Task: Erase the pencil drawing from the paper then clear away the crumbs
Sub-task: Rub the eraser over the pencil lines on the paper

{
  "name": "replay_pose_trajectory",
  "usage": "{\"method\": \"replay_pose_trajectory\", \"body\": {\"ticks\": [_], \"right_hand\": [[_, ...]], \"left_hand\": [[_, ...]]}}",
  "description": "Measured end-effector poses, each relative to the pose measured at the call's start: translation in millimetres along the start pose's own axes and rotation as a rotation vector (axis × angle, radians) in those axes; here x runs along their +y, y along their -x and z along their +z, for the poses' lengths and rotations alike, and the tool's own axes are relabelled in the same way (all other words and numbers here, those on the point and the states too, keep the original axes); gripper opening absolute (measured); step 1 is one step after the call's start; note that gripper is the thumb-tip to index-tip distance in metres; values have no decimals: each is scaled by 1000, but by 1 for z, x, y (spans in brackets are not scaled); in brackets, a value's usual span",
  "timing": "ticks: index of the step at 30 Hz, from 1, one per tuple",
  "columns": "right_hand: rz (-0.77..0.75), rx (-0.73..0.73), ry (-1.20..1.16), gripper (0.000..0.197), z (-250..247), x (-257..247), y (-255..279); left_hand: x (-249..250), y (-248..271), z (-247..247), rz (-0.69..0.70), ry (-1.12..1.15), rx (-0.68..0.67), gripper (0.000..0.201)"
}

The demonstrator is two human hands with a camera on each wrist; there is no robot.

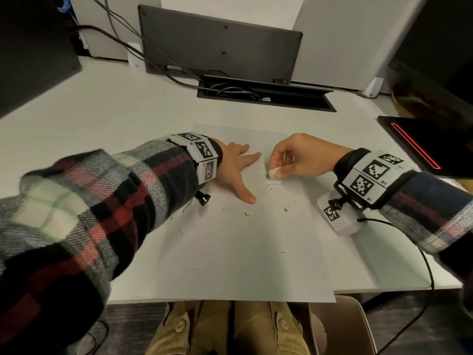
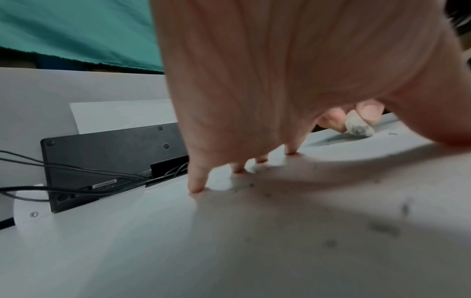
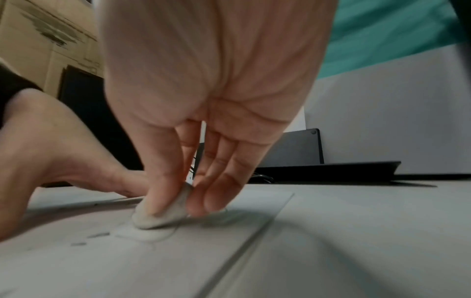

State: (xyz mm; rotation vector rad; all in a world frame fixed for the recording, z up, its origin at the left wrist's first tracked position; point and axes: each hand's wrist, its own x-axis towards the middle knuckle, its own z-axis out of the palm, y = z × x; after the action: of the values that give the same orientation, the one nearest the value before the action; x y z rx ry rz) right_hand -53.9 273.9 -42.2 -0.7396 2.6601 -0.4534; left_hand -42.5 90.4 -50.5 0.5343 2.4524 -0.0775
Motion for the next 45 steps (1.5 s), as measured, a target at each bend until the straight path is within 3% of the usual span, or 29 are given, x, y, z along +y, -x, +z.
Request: {"method": "replay_pose_trajectory", "body": {"ticks": [7,13,18,22,27,32,37,41,45], "right_hand": [[-17,37,8,8,4,0,-6],[-44,-116,-89,7,7,-8,4],[-12,15,31,7,3,-6,-4],[-16,-100,-62,5,7,-8,5],[13,13,26,8,3,-6,-4],[-32,-125,-75,7,8,-11,9],[-6,-6,-7,6,3,-6,3],[-31,-134,-106,13,11,-8,20],[-10,-12,-40,12,6,-4,16]], "left_hand": [[13,-3,-1,-54,-21,-17,111],[18,-5,0,-75,-38,-26,115],[18,-6,0,-76,-31,-21,118],[18,-5,0,-78,-26,-22,118],[18,-5,-1,-77,-37,-15,118],[17,-7,0,-81,-26,-25,119],[19,-4,-2,-85,-46,-24,118],[21,-3,-1,-87,-46,-31,117],[22,-3,-1,-88,-46,-30,117]]}}
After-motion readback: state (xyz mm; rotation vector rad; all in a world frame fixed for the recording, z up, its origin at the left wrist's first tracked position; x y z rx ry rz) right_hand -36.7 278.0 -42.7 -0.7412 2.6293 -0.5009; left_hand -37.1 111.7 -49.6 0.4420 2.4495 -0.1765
